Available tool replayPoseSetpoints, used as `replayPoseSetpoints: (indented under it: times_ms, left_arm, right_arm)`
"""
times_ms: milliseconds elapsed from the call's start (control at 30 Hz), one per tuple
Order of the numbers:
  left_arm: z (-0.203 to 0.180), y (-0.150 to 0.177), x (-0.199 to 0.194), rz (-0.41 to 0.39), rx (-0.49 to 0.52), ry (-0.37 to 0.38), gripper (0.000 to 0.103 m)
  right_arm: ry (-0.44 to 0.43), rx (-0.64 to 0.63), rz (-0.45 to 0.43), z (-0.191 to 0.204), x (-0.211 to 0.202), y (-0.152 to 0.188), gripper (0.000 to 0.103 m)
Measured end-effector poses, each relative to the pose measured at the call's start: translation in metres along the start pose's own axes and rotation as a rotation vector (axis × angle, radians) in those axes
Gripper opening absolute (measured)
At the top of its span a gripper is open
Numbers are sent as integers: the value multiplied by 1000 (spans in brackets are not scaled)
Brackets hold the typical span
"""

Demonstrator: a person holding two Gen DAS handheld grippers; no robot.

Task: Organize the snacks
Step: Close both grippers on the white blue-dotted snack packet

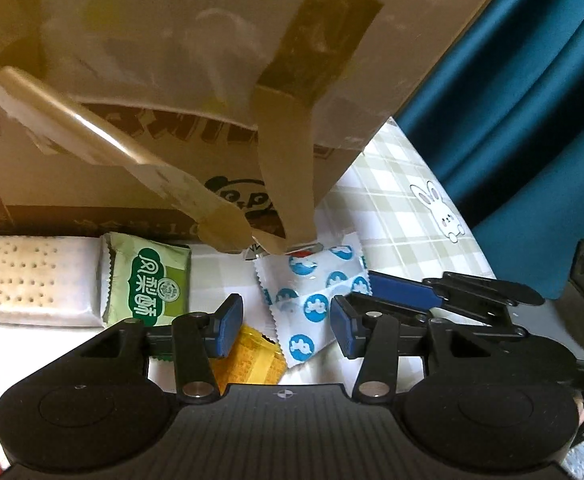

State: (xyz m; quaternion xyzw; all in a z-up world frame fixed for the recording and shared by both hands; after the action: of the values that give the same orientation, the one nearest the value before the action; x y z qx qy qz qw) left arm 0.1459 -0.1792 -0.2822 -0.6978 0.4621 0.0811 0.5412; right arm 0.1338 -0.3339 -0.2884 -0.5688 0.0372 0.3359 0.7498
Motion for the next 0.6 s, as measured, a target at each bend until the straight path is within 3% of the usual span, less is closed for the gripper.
replayPoseSetpoints:
  times_ms: [333, 600]
  left_arm:
    - [1, 5, 18, -4, -21, 50, 50]
    - [2, 8, 7, -9, -25, 125, 35]
  right_arm:
    - [-1, 66, -8, -6, 1, 4, 27]
    - [16, 92, -4, -7, -2, 3, 27]
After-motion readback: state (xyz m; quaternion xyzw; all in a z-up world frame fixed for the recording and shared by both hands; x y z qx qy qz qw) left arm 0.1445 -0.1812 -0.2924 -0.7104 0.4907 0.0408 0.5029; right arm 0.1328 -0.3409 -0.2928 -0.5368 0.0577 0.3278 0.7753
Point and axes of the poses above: each gripper's, at about its wrist camera, not at the fingertips, and x roughly the way its jaws point, z to its left, y to its underside, the point moved 8 cm from there along x, roughly the way its jaws point, and after that the axes turned 12 degrees about -z, right-handed, at the moved point
